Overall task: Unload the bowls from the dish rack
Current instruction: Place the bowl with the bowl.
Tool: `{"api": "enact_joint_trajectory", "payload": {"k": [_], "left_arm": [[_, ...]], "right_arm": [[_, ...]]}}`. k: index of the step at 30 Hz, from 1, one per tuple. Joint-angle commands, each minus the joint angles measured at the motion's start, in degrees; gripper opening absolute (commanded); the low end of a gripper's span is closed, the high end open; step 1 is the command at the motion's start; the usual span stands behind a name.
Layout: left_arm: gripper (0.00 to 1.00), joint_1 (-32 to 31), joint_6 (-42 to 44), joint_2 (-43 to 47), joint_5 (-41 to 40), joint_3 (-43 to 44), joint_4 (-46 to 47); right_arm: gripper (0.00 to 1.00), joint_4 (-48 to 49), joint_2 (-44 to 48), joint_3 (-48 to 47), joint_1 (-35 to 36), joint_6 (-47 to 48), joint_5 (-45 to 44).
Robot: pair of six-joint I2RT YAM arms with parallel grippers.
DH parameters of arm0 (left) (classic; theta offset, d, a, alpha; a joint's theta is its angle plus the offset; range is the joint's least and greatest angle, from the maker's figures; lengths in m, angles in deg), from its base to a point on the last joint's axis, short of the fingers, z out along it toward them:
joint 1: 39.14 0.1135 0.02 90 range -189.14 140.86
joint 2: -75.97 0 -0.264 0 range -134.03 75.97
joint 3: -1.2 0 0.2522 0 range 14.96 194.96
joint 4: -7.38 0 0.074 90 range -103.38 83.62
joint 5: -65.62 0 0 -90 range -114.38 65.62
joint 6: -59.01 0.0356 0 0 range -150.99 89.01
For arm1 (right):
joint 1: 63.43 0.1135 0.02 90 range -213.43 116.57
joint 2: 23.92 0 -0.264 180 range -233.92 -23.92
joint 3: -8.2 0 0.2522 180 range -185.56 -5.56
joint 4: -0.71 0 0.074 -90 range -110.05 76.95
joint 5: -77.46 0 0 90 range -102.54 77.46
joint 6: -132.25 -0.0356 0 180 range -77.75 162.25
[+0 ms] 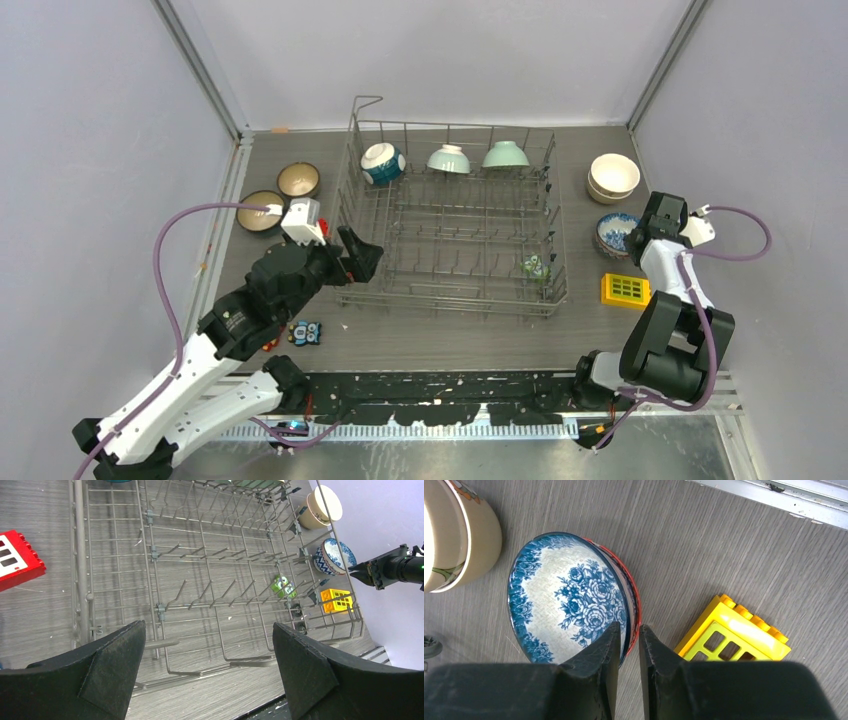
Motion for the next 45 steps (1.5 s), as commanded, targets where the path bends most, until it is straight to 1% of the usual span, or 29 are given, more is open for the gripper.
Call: {"api": "enact_joint_trajectory", "payload": {"k": [1, 6, 16, 20, 27, 36, 39, 41, 43, 45], "left_arm": [[1.00, 0.23, -0.34, -0.85, 1.30, -1.02, -1.64], [1.00, 0.23, -0.49, -0.86, 1.39, -1.05, -1.95], [1.00, 0.23, -0.95, -0.50, 1.48, -1.40, -2.16], [1.00, 0.23, -0.96, -0.68, 1.57, -1.40, -2.13], [1.00, 0.22, -1.04, -1.37, 1.57, -1.40, -1.84], [1.00, 0.23, -1.13, -1.87, 1.74, -1.40, -1.78], [1.00, 0.21, -1.13, -1.78, 1.74, -1.34, -1.75], [1.00, 0.23, -0.98, -1.77, 1.74, -1.16, -1.82], [1.00, 0.23, -0.88, -1.67, 1.73, -1.05, -1.98], [1.00, 0.23, -0.87, -1.47, 1.70, -0.96, -2.03]], "right_arm": [[0.24, 1.21, -0.24, -1.37, -0.18, 0.65, -1.13], [0.18, 1.39, -0.13, -1.07, -0.18, 0.79, -1.28], [0.17, 2.03, -0.73, -0.19, -0.18, 0.76, -1.27], [0.15, 2.14, -1.35, -0.24, -0.18, 0.69, -1.17], [0.14, 2.61, -2.24, -0.32, -0.26, 0.65, -0.88], [0.16, 2.80, -2.90, -0.59, -0.31, 0.57, -0.45], [0.19, 2.22, -2.11, -0.87, -0.27, 0.48, -0.82], [0.24, 1.77, -1.03, -1.07, -0.27, 0.68, -0.99], [0.32, 1.09, 0.40, -1.48, -0.25, 0.66, -0.90], [0.45, -0.25, 1.88, -2.36, -0.16, 0.23, -2.15]]}}
